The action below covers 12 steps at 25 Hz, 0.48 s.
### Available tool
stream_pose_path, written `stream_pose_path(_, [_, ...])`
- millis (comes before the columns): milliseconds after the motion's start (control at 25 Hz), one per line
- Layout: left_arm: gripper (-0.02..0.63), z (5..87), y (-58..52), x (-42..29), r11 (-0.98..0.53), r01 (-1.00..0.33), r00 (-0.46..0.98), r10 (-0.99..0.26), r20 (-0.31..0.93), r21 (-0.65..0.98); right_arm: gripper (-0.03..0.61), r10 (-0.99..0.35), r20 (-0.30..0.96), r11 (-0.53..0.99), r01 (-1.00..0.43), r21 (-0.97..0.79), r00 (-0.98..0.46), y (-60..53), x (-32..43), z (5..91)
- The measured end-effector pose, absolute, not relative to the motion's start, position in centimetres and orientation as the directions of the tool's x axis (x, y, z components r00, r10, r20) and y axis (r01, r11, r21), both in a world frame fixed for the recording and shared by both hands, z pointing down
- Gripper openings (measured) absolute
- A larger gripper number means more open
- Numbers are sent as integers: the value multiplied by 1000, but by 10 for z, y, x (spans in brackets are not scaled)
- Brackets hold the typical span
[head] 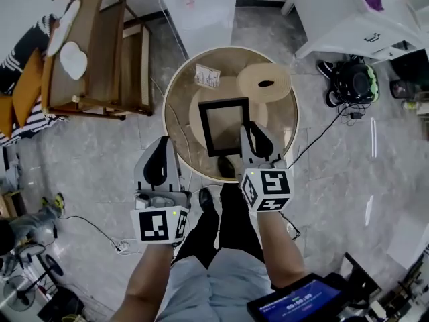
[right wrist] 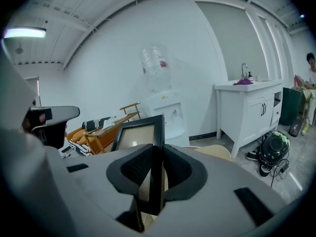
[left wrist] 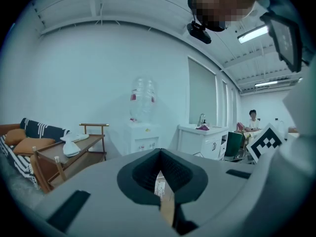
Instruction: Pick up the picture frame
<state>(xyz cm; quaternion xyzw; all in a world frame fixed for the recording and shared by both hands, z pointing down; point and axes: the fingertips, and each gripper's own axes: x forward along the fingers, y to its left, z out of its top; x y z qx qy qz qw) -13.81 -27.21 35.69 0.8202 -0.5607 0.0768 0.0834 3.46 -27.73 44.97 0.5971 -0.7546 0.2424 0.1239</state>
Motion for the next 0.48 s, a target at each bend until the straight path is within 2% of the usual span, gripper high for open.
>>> stream_pose_path(480, [11, 253, -216, -178, -330, -944, 329, -941, 77, 2, 83, -903, 327, 232, -956, -177, -280, -232, -12, 330])
